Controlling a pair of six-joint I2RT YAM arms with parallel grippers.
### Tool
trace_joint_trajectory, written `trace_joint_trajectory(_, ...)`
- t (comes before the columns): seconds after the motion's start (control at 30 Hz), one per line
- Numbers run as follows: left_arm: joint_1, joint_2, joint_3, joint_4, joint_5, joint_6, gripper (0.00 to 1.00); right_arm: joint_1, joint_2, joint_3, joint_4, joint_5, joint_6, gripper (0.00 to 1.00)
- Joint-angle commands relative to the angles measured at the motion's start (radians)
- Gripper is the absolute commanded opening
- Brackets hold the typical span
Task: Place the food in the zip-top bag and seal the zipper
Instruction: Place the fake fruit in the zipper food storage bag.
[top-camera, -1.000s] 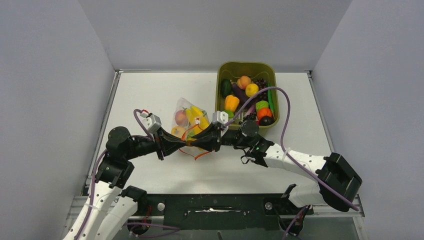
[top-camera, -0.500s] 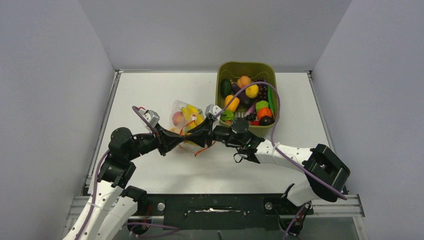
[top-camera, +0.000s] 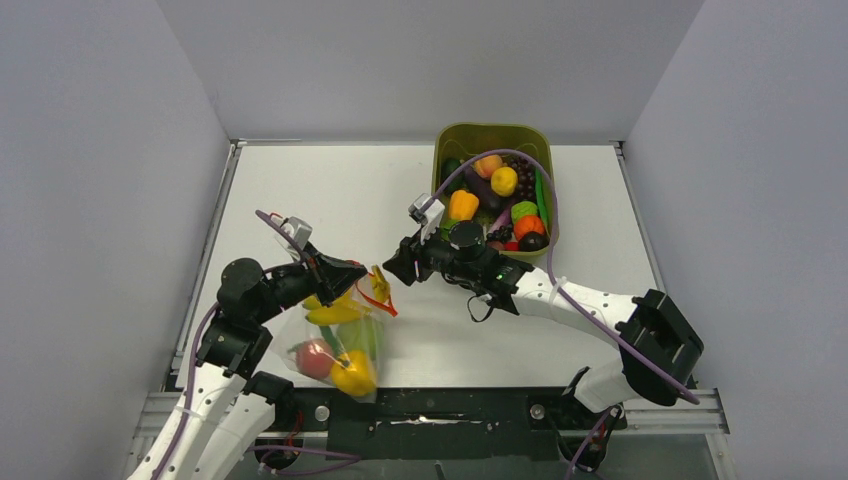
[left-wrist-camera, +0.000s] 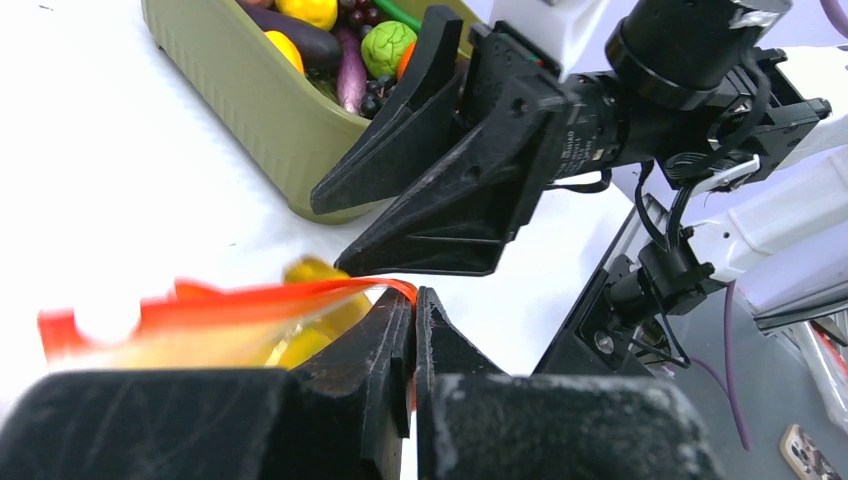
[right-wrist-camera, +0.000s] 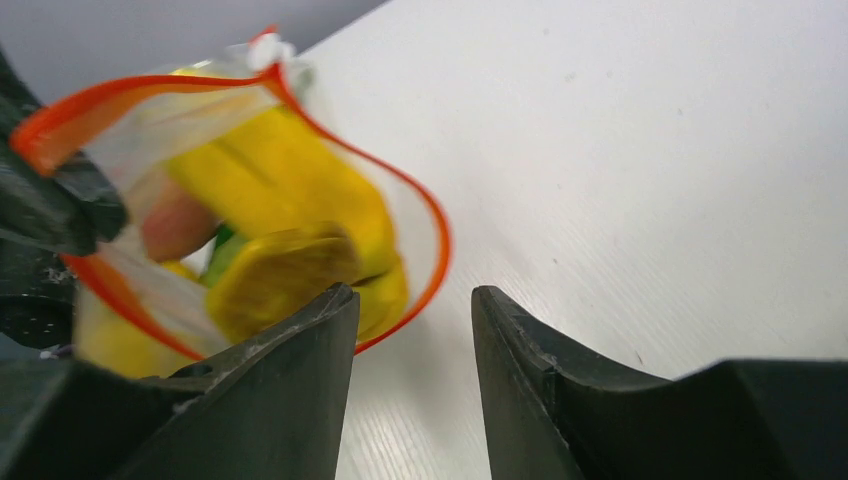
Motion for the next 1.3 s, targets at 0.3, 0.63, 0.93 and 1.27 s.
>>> trace_joint_trajectory(0.3,-0.006,-0.083,-0.013,0.239,0.020,-0.017,0.00,-0.001,-0.044,0.094,-0.124,0.016,0.098,0.46)
trace_joint_trajectory(0.63,-0.006,-0.101,-0.018,0.298,0.039,0.029,0.00,-0.010,-0.002,0.129,-0.147,-0.050,0.204,0.47)
trace_joint_trajectory(0.93,-0.006,-0.097,-0.014,0.305,0.045,0.036,0.00,-0.010,0.075,0.098,-0.115,-0.060,0.290,0.38)
trace_joint_trajectory(1.27,-0.006,-0.105,-0.015,0.288,0.037,0.044,0.00,-0.017,0.064,0.092,-0.111,-0.057,0.289,0.00)
